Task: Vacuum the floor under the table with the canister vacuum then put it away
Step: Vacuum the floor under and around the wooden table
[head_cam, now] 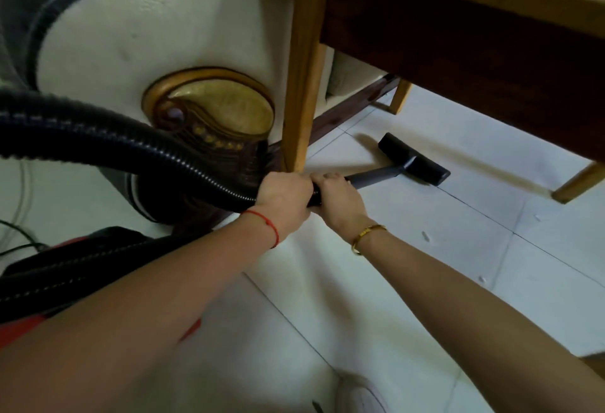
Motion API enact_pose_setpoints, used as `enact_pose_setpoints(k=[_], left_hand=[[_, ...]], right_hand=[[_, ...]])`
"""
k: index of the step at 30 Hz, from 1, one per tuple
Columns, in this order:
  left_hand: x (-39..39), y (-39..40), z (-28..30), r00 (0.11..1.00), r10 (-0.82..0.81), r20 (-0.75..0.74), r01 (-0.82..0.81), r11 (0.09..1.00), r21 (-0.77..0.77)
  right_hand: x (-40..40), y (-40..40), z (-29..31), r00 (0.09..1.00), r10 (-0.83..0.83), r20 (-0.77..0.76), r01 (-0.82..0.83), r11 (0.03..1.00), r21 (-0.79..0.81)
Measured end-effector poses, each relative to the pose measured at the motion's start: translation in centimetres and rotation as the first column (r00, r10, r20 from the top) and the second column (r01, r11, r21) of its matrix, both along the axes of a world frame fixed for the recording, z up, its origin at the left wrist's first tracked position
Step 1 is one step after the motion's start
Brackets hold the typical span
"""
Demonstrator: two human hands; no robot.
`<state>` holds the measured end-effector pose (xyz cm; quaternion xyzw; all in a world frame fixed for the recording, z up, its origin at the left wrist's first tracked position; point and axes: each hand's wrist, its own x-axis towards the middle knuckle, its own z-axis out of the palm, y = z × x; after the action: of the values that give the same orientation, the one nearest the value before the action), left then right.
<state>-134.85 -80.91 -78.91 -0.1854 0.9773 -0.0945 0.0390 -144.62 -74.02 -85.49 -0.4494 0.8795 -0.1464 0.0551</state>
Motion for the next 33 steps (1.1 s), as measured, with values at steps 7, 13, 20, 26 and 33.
enact_pose_setpoints(k=[7, 13, 20, 26, 33], left_hand=[[6.4, -2.8, 3.9, 0.984, -0.008, 0.177, 0.008, 1.000, 0.004], [9.2, -4.2, 6.7, 0.947, 0.079, 0.312, -0.048, 0.993, -0.105], [10.3, -4.1, 4.8, 0.975, 0.045, 0.216, -0.011, 0.988, -0.154], [7.6, -3.3, 1.2, 0.999, -0.003, 0.038, 0.006, 0.996, -0.085], [0.5, -3.2, -1.1, 0.997, -0.070, -0.037, 0.068, 0.996, -0.060]], right_hand=[[6.4, -3.0, 2.1, 0.996, 0.061, -0.057, -0.060, 0.998, 0.022], [8.6, -4.4, 2.9, 0.991, 0.084, -0.108, -0.083, 0.996, 0.013], [6.4, -3.3, 0.9, 0.973, 0.198, -0.121, -0.211, 0.972, -0.105], [1.9, -2.1, -1.6, 0.978, 0.200, -0.063, -0.209, 0.954, -0.213], [-5.5, -0.9, -2.5, 0.986, 0.169, -0.018, -0.169, 0.972, -0.165]])
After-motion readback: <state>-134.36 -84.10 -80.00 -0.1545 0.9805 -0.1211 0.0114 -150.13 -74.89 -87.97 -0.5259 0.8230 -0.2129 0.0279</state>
